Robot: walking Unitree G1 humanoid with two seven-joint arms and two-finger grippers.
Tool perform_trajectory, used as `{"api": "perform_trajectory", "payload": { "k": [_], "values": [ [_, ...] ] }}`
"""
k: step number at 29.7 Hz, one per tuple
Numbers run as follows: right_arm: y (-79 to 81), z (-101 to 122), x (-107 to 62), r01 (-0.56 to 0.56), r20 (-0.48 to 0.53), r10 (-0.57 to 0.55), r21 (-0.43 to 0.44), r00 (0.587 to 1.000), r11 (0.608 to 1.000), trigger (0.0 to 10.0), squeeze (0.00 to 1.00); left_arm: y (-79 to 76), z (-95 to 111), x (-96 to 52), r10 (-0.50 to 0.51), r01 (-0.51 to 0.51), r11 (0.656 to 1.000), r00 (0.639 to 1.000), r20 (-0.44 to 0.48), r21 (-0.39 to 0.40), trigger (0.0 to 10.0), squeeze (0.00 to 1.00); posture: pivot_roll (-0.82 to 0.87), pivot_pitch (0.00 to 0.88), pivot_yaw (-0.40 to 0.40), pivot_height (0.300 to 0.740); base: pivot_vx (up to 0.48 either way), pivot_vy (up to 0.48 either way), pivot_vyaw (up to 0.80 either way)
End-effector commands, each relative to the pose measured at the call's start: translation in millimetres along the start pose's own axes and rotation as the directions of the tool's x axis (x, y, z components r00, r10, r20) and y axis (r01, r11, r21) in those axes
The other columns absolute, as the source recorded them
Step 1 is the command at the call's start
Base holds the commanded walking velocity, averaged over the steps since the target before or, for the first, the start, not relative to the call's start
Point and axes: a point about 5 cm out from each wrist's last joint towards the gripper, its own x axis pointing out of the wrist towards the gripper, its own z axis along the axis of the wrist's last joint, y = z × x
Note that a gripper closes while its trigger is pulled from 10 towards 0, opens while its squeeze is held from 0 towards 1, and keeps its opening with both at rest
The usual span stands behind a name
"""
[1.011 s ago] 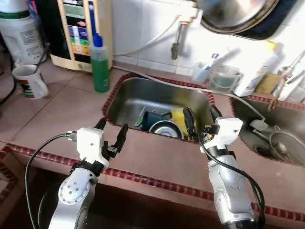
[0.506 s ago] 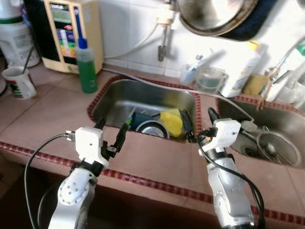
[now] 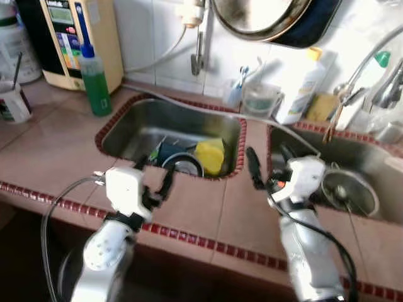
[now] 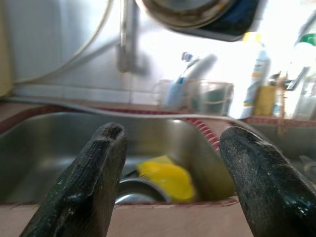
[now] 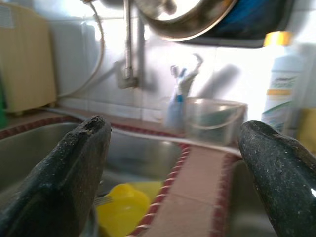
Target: Kitchen organization
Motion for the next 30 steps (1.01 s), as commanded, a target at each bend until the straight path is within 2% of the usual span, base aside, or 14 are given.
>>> {"api": "perform_trajectory", "payload": {
  "k": [1,13,20,30],
  "values": [
    [5.5,3.7,3.4,-0.015,0.014,0.015,0.008,1.000,1.000,10.0,0.00,5.9,2.2,-1.7,0.018,-0.018,1.000,1.000,-0.002,0.018,10.0,0.00,-0.06,0.027,-0.087,0.740,0.000,-0.315,0.00],
    [5.1,3.8,2.7,-0.015,0.009,0.015,0.005,1.000,1.000,10.0,0.00,4.8,2.2,-1.1,0.015,-0.015,1.000,1.000,-0.003,0.012,10.0,0.00,-0.06,0.031,-0.087,0.740,0.000,-0.302,0.00],
    [5.4,0.1,-2.5,-0.020,-0.006,0.020,0.002,1.000,1.000,10.0,0.00,2.5,1.2,-3.5,0.014,-0.014,1.000,1.000,-0.001,-0.018,10.0,0.00,-0.06,0.032,-0.086,0.740,0.000,0.000,0.00],
    [5.0,-5.0,-11.6,-0.033,-0.034,0.033,-0.007,0.999,0.999,10.0,0.00,1.4,-1.4,-7.6,0.001,-0.001,1.000,1.000,-0.022,-0.023,10.0,0.00,-0.06,0.033,-0.085,0.740,0.000,0.000,0.00]
  ]
}}
